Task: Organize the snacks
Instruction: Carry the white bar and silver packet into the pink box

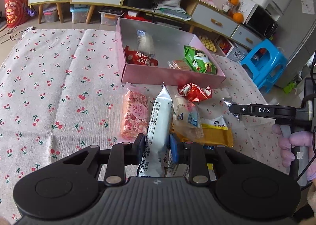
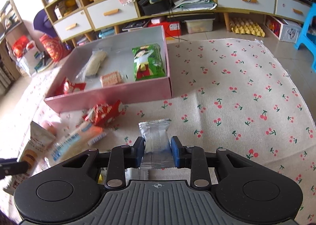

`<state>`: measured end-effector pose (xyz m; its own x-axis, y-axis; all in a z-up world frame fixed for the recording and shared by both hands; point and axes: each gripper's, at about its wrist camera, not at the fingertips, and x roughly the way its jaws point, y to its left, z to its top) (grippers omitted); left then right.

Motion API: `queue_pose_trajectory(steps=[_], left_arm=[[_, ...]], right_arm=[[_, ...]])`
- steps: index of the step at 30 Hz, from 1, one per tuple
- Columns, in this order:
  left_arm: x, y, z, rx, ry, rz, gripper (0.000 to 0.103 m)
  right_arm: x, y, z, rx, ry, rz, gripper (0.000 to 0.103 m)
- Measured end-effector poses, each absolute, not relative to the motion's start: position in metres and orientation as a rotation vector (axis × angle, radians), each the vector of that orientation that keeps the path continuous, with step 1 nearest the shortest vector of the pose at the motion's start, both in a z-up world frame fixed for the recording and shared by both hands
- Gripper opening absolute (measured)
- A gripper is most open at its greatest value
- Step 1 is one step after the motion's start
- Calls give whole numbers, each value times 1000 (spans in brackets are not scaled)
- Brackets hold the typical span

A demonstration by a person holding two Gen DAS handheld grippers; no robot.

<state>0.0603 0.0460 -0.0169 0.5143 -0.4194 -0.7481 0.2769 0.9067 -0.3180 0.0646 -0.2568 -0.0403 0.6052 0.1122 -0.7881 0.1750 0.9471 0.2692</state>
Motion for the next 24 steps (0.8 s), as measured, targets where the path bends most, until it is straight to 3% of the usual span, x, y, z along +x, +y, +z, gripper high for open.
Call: queue_pose_trajectory(steps=[12, 24], left_arm=[[95, 52, 6, -342, 879, -336, 25], [142, 30, 18, -330, 868, -328, 25]], right_arm=[[80, -277, 2, 556, 869, -55, 27], [114, -297, -3, 741, 855, -56, 28]])
